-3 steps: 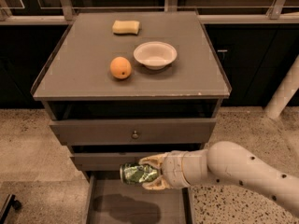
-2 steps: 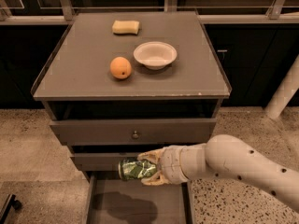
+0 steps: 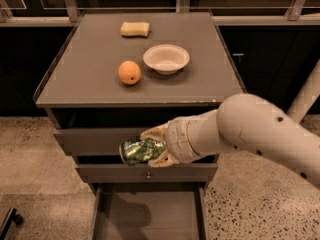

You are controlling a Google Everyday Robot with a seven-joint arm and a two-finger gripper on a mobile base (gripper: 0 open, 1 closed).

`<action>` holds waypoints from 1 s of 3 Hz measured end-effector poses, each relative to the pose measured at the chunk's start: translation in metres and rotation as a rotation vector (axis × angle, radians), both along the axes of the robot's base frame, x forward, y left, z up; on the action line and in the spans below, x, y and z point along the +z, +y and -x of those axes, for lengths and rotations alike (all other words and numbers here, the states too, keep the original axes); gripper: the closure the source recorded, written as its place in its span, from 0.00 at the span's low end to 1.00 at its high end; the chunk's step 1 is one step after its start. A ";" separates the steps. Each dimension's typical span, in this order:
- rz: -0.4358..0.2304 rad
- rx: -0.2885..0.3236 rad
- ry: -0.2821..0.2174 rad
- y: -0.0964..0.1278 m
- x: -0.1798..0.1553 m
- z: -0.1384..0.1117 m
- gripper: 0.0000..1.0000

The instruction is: Pick green can from bottom drawer and place on counter

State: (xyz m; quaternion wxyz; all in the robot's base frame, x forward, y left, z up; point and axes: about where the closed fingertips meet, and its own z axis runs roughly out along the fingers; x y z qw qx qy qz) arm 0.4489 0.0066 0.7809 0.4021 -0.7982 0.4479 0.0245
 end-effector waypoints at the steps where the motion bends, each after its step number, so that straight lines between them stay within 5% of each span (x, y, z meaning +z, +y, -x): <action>1: 0.057 0.017 -0.073 0.003 0.063 -0.016 1.00; 2: 0.051 0.028 -0.068 0.005 0.061 -0.016 1.00; 3: 0.028 -0.001 -0.117 -0.023 0.083 -0.031 1.00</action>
Offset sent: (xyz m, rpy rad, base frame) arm 0.0130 0.0015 0.0492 -0.0526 -0.0551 0.0130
